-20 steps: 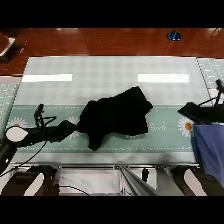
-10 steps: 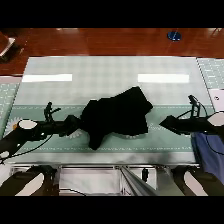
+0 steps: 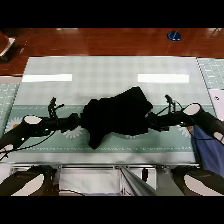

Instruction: Fold the shirts.

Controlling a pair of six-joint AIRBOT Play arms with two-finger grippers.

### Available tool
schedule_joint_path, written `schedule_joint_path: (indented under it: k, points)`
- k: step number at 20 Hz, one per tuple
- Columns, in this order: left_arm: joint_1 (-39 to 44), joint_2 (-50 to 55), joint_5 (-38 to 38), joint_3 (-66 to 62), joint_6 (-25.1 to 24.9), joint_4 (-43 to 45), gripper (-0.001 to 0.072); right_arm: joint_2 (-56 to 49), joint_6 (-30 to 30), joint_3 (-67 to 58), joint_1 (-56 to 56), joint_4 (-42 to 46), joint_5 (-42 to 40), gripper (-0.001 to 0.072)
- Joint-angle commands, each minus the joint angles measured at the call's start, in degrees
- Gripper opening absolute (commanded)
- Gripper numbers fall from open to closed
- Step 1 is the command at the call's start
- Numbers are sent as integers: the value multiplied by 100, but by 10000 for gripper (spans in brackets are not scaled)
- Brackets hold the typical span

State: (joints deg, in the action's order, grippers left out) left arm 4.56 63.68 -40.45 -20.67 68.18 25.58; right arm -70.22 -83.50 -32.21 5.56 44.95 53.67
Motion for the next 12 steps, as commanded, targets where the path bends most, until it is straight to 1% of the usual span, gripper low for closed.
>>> schedule_joint_path:
  k: [1, 2, 3, 4, 5, 7, 10, 12]
  points:
    - [11, 17, -26, -20, -50, -35, 23, -470, 81, -291, 485, -31, -4, 306]
    - [11, 17, -26, -31, -50, -35, 24, -485, 175, -411, 549, -33, -4, 191]
    - [7, 17, -26, -79, -52, -35, 24, -485, 297, -557, 568, -33, 46, 97]
    - [-35, 0, -81, -195, -127, -33, 24, -483, 498, -791, 557, -35, 214, 23]
    - [-129, -50, -219, -413, -157, -35, 24, -476, 640, -1161, 503, 2, 498, 23]
    - [-428, -326, -507, -1169, -160, -33, 23, -348, 662, -2164, 317, 173, 914, 23]
    - [-876, -848, -509, -2614, -151, -33, 23, -15, 308, -4118, 9, 754, 1029, 22]
    - [-1104, -1073, -511, -3648, -153, -33, 23, 162, 175, -5488, -96, 1158, 1099, 22]
